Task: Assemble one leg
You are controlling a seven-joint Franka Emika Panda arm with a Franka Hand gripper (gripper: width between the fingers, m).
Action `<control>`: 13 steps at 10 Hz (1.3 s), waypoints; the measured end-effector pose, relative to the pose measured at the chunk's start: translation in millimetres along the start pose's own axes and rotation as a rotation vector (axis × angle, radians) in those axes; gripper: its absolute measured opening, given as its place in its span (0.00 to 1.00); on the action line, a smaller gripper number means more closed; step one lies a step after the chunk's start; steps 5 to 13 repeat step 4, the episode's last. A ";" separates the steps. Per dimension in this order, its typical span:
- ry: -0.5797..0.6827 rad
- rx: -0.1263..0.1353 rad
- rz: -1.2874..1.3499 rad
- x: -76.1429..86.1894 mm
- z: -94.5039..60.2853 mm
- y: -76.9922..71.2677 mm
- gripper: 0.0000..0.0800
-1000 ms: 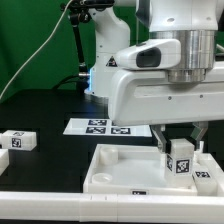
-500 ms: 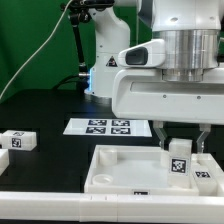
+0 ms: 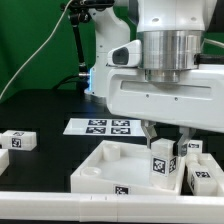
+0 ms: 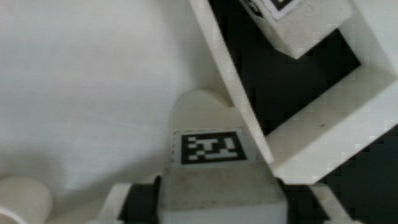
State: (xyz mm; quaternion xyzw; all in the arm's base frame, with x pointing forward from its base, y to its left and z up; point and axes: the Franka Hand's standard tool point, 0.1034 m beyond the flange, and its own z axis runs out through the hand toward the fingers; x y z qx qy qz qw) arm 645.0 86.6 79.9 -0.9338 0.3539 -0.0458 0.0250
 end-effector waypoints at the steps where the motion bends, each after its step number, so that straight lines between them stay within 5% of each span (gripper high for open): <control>1: -0.001 0.000 -0.009 -0.7 -0.7 -0.7 0.37; 2: -0.003 0.000 -0.009 -2.0 -4.0 -2.5 0.37; 4: -0.012 0.007 -0.005 -2.6 -21.6 -4.5 0.76; 13: -0.012 0.007 -0.005 -2.6 -21.6 -4.5 0.76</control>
Offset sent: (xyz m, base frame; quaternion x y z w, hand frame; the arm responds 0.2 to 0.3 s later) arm -0.0200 -0.0103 0.0361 -0.0339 -0.0159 0.0023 0.9993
